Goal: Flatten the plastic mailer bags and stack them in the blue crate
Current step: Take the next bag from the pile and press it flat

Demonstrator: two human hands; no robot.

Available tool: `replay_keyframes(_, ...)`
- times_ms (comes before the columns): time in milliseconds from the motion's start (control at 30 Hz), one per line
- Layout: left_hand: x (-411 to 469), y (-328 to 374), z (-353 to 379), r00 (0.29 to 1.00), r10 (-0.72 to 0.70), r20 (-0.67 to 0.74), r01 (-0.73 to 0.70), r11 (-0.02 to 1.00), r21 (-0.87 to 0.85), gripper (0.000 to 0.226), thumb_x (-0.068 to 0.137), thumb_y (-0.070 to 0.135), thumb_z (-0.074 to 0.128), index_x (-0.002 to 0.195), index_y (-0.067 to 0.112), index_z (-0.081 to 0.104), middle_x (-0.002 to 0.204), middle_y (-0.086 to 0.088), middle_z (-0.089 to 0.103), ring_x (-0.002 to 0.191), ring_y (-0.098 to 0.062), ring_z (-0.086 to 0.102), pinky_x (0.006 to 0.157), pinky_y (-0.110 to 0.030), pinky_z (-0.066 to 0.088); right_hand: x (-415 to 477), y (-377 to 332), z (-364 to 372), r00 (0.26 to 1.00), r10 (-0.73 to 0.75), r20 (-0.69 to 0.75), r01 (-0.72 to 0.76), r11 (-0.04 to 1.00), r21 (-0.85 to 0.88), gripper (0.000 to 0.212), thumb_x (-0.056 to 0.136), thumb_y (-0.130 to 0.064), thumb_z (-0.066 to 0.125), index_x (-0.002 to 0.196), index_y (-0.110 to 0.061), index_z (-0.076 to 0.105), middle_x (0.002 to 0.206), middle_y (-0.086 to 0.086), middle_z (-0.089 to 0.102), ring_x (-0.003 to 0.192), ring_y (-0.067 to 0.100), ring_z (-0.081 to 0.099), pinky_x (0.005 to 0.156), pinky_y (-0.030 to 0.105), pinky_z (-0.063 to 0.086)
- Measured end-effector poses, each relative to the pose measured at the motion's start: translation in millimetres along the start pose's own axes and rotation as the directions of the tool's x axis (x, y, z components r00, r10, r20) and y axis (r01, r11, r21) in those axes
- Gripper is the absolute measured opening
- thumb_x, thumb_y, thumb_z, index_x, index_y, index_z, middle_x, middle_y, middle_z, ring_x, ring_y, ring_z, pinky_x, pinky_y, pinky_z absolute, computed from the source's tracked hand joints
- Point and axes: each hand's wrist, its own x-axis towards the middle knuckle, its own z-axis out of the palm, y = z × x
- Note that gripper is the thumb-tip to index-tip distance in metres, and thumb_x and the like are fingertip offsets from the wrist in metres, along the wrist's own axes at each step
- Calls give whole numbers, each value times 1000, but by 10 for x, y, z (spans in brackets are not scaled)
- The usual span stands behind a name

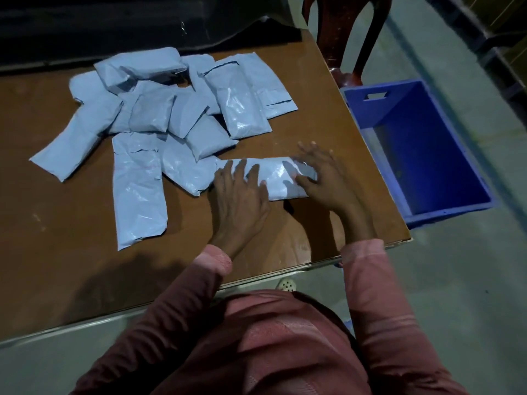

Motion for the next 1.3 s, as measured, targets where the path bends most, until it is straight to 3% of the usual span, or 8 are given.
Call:
replay_keyframes(67,35,138,69,996,28,91,-25,999,-29,56,108,43,30,155,18,45,164,-15,35,152,-43,27,123,-63,21,-16,2,113,994,2,-105,-9,998,-63,44,106,-40,46,148,-27,52,165,-3,33,156,19,20,127,47,4)
replay_keyframes(167,79,210,232,979,46,199,-38,998,-46,61,108,49,20,165,26,20,174,-8,9,159,-42,2,122,-70,6,-62,53,314,993,49,-111,-64,988,-138,49,108,-44,36,153,-28,44,167,-2,29,157,20,17,127,49,10)
replay_keyframes(233,77,167,319,971,66,231,-55,997,-55,63,108,52,13,166,27,13,175,-6,0,159,-41,-6,121,-73,-1,-157,59,420,991,76,-109,-94,981,-169,51,109,-46,34,157,-29,37,169,-3,23,158,19,12,126,47,12)
replay_keyframes(333,51,72,356,966,139,217,-133,990,-41,63,109,51,12,166,27,14,175,-6,1,159,-39,-6,121,-72,2,-294,19,527,985,88,-151,-123,962,-242,53,109,-42,31,159,-25,32,170,1,21,158,22,9,125,49,13)
replay_keyframes(467,99,-31,314,969,179,173,-177,984,-27,59,111,48,16,166,27,14,175,-6,2,160,-36,-5,124,-67,5,-270,-121,554,975,64,-214,-117,962,-245,51,109,-36,34,156,-16,39,167,5,28,158,25,14,126,50,11)
replay_keyframes(800,-20,-116,308,975,151,163,-160,986,44,59,111,48,21,166,29,13,174,-5,6,159,-42,-2,116,-77,4,-282,-171,769,972,124,-197,-184,927,-325,53,111,-39,26,163,-28,22,172,-6,11,159,17,-2,127,49,5)
replay_keyframes(967,12,-130,310,967,176,183,-186,982,39,60,110,45,24,166,23,18,174,-10,10,159,-43,0,120,-74,1,-239,-187,783,972,157,-176,-212,907,-363,55,110,-38,26,163,-26,20,172,-4,11,159,20,-2,127,49,4)
replay_keyframes(1300,4,-140,325,960,139,242,-149,988,27,63,109,49,17,167,27,8,174,-8,0,159,-41,-6,121,-69,6,-236,-164,800,972,171,-158,-215,920,-327,55,110,-38,27,164,-28,18,172,-4,7,159,20,-5,128,49,5)
